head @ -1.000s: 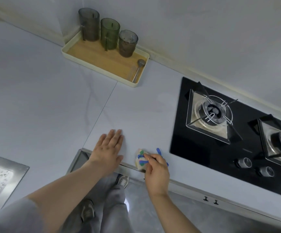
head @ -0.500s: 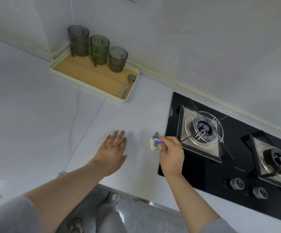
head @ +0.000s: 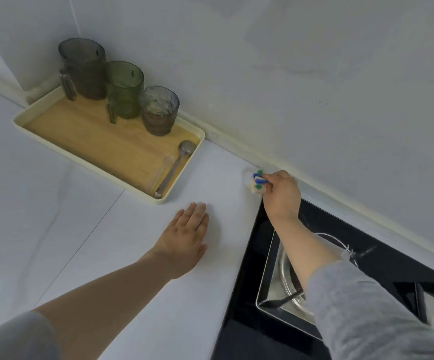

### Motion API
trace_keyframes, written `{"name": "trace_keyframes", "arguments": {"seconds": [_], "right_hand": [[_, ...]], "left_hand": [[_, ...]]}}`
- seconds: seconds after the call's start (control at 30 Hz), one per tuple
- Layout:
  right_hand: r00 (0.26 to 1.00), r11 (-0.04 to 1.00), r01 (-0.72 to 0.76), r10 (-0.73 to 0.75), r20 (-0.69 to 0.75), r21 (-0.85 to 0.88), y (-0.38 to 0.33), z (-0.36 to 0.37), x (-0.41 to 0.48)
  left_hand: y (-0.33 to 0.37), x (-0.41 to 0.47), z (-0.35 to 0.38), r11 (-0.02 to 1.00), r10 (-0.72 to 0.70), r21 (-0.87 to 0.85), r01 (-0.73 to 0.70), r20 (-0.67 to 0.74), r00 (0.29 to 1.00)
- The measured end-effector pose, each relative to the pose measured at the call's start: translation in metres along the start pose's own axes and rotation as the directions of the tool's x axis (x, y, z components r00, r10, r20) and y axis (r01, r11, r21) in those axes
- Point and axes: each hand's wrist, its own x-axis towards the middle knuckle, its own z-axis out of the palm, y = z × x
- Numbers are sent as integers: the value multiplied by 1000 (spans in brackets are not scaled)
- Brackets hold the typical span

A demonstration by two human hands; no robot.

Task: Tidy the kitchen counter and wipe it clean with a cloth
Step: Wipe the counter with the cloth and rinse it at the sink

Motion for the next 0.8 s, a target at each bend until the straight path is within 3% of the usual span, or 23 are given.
{"name": "trace_keyframes", "arguments": {"seconds": [0.17, 0.27, 0.37, 0.47, 0.73, 0.8], "right_hand": [[996, 989, -75, 81, 48, -125, 7, 17, 42], [996, 978, -30, 47, 80, -208, 13, 27, 45], [994, 988, 54, -39, 103, -144, 21, 30, 38], [996, 994, 46, -39, 76, -97, 22, 28, 34], [970, 941, 223, -189, 151, -254, 10, 20, -15], [966, 932, 242, -204, 160, -269, 7, 18, -29]], "left_hand": [[-4, 16, 15, 998, -57, -35, 57, -9, 998], [-9, 16, 22, 997, -31, -68, 29, -36, 999], [-10, 16, 31, 997, -21, -70, 18, -36, 999], [-11, 16, 31, 1000, -19, -23, 17, -64, 998], [-11, 15, 25, 999, -9, 36, 9, -15, 1000], [-11, 9, 21, 1000, -6, -27, 6, 3, 1000]]}}
